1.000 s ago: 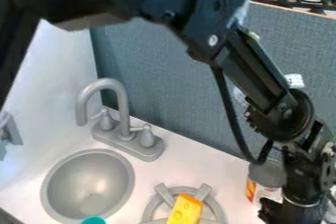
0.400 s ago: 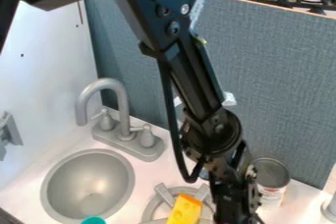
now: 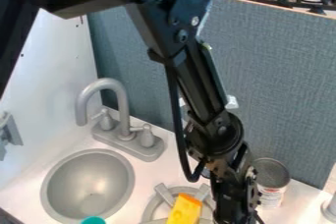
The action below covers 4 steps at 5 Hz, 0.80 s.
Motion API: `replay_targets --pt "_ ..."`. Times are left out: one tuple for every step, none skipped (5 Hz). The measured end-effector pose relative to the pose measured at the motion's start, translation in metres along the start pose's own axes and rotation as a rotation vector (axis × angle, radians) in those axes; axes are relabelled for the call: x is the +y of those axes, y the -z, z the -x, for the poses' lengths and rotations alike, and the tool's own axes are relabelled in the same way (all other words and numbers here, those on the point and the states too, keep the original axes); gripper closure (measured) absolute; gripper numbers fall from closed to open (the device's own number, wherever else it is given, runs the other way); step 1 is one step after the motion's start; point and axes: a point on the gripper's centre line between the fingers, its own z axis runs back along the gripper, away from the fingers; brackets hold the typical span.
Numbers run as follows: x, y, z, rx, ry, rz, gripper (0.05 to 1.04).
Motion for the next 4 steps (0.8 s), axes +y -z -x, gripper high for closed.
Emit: replay_targets --pt "0.007 0.004 -0.005 0.022 -0.02 -0.052 0.546" --pt "0.012 0.008 -0.006 0.063 -0.055 -0.054 0.498" --pt "0.018 0.008 -0.007 0.062 -0.064 -0.046 0.191" --pt "0.019 0.008 -0.005 -0.002 -0.085 -0.039 0.085"
